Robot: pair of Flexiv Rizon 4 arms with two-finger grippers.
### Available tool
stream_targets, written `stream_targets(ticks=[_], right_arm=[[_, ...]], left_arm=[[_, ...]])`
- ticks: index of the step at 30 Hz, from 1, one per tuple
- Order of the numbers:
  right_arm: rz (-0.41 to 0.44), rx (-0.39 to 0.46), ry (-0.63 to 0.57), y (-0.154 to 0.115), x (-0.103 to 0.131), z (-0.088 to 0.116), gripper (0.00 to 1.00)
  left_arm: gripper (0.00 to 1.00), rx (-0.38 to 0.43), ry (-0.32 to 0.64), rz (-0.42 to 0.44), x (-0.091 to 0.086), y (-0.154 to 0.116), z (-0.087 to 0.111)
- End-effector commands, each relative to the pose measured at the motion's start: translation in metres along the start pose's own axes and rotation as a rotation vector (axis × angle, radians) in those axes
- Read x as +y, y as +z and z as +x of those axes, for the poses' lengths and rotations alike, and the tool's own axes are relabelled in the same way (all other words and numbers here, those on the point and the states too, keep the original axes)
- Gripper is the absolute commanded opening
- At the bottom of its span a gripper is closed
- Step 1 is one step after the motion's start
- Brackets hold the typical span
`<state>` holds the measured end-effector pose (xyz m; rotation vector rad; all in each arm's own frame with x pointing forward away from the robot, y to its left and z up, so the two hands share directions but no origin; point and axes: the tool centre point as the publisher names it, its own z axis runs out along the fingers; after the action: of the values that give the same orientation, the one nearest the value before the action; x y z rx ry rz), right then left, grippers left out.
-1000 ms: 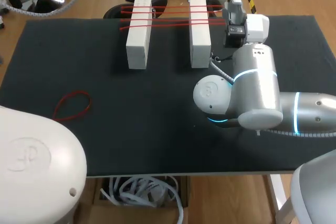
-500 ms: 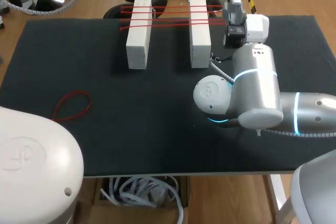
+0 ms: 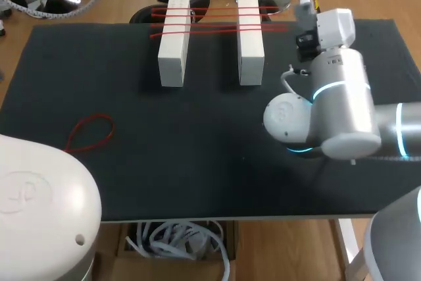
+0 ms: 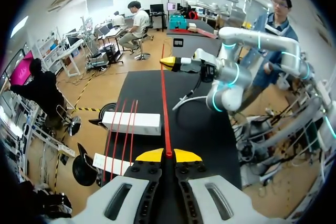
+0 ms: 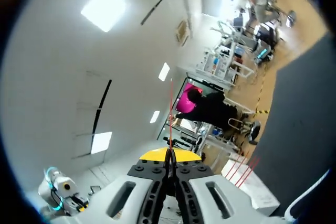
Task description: Grab the tape and strap the tape.
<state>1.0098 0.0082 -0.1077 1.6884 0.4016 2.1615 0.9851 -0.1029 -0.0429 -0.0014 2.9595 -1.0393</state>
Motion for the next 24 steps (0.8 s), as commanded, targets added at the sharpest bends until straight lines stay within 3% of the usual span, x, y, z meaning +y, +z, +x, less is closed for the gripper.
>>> stream_targets(ticks=[1, 17, 20, 24], right_arm=[[0.135, 0.14, -0.354, -0.002, 0.017, 0.001, 0.0], [0.135, 0.14, -0.354, -0.002, 0.017, 0.001, 0.0], [0.161, 0.109, -0.472, 0.007, 0.013, 0.017, 0.0], [0.106, 0.037, -0.479, 0.014, 0.009, 0.035, 0.0]], left_arm=[[0.0, 0.0, -0.001, -0.004, 0.0, -0.001, 0.0], [0.0, 0.0, -0.001, -0.004, 0.0, -0.001, 0.0], [0.0, 0.0, -0.001, -0.004, 0.0, -0.001, 0.0], [0.0, 0.0, -0.001, -0.004, 0.0, -0.001, 0.0]])
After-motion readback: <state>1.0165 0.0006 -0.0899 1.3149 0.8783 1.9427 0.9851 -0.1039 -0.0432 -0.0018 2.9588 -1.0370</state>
